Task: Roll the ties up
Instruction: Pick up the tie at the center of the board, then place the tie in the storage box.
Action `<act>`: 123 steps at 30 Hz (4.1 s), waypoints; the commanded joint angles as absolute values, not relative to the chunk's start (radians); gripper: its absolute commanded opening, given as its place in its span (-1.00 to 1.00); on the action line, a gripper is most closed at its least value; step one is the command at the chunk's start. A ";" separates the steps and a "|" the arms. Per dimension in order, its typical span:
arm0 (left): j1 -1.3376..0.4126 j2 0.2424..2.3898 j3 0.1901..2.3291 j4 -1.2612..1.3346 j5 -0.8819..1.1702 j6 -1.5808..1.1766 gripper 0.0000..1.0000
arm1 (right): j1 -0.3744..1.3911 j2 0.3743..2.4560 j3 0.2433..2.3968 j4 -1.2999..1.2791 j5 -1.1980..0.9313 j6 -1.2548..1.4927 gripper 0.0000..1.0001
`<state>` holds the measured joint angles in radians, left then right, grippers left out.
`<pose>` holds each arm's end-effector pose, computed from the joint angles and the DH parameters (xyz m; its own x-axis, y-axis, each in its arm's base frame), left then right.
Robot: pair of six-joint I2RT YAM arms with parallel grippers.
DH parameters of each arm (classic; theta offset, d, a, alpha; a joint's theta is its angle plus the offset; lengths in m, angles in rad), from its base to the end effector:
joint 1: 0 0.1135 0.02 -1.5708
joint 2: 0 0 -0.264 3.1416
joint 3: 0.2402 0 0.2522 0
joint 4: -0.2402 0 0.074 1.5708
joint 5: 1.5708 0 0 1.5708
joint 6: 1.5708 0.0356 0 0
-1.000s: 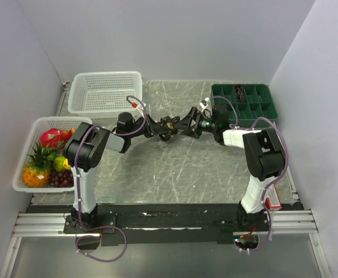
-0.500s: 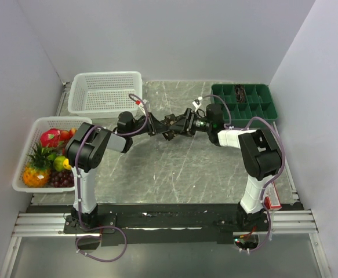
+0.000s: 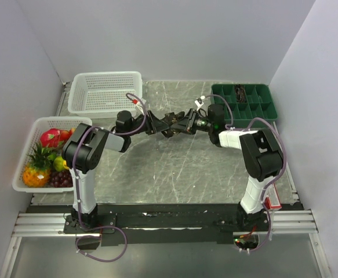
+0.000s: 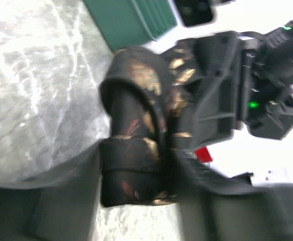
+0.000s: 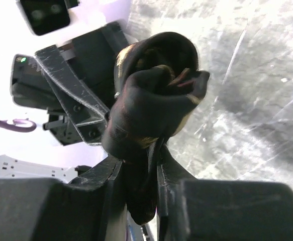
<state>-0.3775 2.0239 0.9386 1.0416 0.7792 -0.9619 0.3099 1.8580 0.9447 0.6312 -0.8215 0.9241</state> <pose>0.3646 -0.1715 0.1579 -0.7737 -0.3210 -0.5462 0.4900 0.2435 -0.8371 0.3600 0.1426 0.1821 -0.8600 0.2954 -0.4161 -0.3171 0.3294 0.8893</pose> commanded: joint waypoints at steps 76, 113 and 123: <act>-0.337 1.667 0.775 0.606 0.652 -0.538 0.93 | 0.092 2.433 2.307 -0.690 0.132 0.075 -1.00; -0.339 1.663 0.787 0.563 0.647 -0.511 0.93 | 0.019 2.057 1.901 -0.390 -0.119 0.222 0.59; -0.339 1.674 0.792 0.545 0.644 -0.497 0.93 | -0.066 2.016 1.793 -0.149 -0.313 0.357 -1.00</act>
